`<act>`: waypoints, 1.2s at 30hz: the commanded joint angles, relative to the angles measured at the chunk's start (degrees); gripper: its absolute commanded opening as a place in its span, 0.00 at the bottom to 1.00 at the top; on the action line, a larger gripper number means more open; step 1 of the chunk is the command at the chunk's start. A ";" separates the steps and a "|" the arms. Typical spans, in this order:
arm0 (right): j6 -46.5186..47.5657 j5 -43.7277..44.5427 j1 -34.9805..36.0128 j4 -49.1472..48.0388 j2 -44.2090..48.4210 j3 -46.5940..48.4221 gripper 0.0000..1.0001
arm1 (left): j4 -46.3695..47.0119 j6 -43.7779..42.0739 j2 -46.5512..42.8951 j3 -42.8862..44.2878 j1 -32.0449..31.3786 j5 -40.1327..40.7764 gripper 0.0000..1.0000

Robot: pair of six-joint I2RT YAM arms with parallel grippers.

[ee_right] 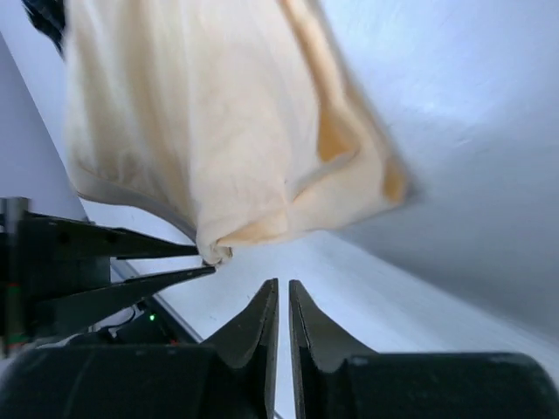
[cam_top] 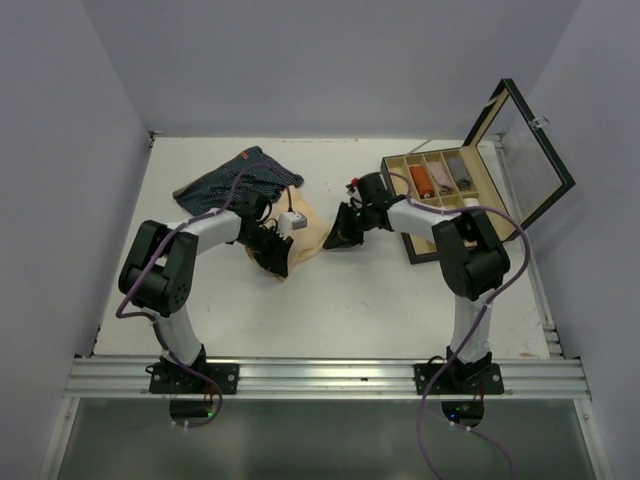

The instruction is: Roll the underwear

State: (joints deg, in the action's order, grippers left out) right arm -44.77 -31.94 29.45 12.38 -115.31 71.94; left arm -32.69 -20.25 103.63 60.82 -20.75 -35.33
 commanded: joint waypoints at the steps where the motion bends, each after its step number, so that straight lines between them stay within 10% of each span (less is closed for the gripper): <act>1: 9.95 2.49 -3.87 7.20 7.29 5.03 0.14 | -3.69 -7.32 -0.71 -3.24 1.86 1.76 0.21; 36: 18.14 9.97 -0.54 15.39 -8.09 19.99 0.32 | -5.98 -12.01 -0.98 -4.48 1.86 3.43 0.28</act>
State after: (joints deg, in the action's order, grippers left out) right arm -27.99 -23.24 28.27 25.91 -122.78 89.47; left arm -35.77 -30.72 100.64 57.52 -19.14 -36.82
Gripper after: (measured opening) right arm 0.314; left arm 0.273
